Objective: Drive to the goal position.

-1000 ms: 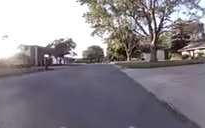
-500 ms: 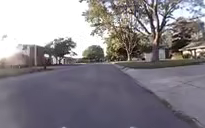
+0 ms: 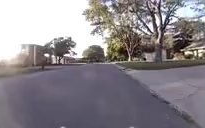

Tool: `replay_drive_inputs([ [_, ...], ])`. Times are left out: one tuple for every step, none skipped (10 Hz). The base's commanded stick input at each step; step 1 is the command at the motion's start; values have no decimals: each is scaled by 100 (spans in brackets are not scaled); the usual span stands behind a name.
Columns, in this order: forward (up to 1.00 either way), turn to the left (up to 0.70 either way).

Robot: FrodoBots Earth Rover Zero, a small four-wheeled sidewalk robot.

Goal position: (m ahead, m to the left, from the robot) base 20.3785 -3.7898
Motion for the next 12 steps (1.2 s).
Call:
replay_drive_inputs([
  [100, 4],
  [100, 4],
  [100, 3],
  [100, 0],
  [100, 0],
  [100, 0],
  [100, 0],
  [100, -27],
  [100, -9],
  [100, 0],
  [100, 0],
  [100, 0],
])
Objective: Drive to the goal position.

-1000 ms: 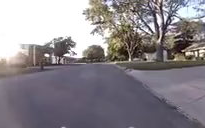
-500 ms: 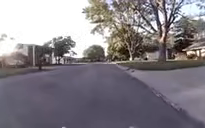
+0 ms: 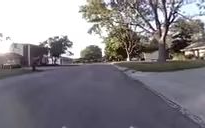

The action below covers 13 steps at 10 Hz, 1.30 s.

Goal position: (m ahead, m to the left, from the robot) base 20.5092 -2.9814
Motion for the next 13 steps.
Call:
replay_drive_inputs([
  [100, 0],
  [100, 0],
  [100, 0],
  [100, 0],
  [100, 0],
  [100, 0],
  [100, 0],
  [100, 0],
  [100, -1],
  [100, -2],
  [100, -29],
  [100, -11],
  [100, 0],
])
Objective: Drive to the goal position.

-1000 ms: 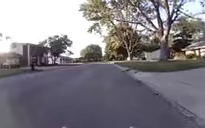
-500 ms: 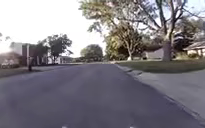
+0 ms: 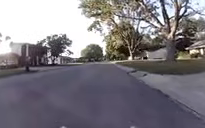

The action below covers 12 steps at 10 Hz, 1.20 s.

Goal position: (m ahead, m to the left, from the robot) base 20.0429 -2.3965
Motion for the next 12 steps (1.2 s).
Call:
replay_drive_inputs([
  [100, 0],
  [100, 0],
  [100, 0],
  [100, -2],
  [100, -7],
  [100, -10],
  [100, -11],
  [100, -2],
  [100, 0],
  [100, 0],
  [100, 0],
  [100, 0],
])
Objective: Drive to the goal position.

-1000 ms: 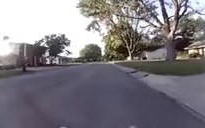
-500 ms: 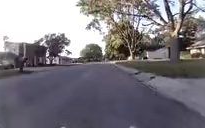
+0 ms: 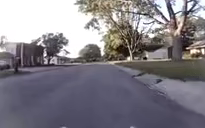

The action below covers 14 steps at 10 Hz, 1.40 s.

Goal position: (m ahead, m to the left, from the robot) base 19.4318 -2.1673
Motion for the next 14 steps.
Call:
replay_drive_inputs([
  [100, 0],
  [100, 0],
  [100, 0],
  [100, 0],
  [100, 0],
  [100, -2],
  [100, -4],
  [100, -5],
  [100, -5],
  [100, -5],
  [100, -5],
  [100, -5],
  [100, -5],
  [100, -17],
])
